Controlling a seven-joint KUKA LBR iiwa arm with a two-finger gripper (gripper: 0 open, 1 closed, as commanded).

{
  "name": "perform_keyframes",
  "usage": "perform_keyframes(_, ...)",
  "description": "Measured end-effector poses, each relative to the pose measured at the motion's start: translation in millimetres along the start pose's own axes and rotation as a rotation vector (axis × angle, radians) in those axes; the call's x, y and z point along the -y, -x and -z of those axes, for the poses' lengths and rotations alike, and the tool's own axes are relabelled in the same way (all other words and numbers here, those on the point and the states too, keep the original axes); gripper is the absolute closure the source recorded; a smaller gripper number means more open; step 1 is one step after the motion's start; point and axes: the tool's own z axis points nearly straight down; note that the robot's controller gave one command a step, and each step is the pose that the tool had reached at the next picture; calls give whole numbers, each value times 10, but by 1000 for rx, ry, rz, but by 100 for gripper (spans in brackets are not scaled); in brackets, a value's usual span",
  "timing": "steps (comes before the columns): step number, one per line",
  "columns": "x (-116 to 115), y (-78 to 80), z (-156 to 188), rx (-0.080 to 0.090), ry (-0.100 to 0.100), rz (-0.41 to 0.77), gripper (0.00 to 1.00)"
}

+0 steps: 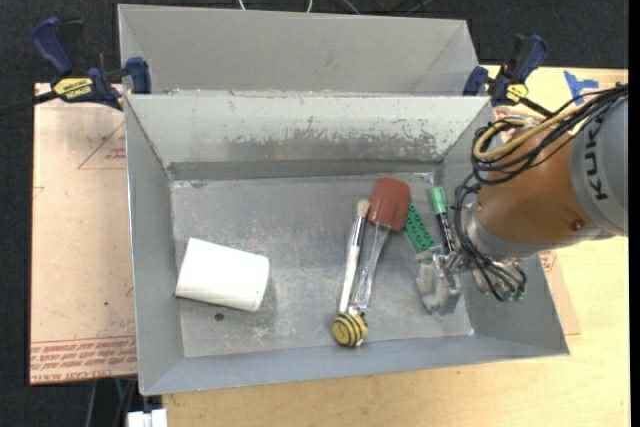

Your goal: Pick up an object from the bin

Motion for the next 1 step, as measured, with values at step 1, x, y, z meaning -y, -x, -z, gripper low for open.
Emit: perform_keyframes(1,-95,571,-2,0,0,-40,100)
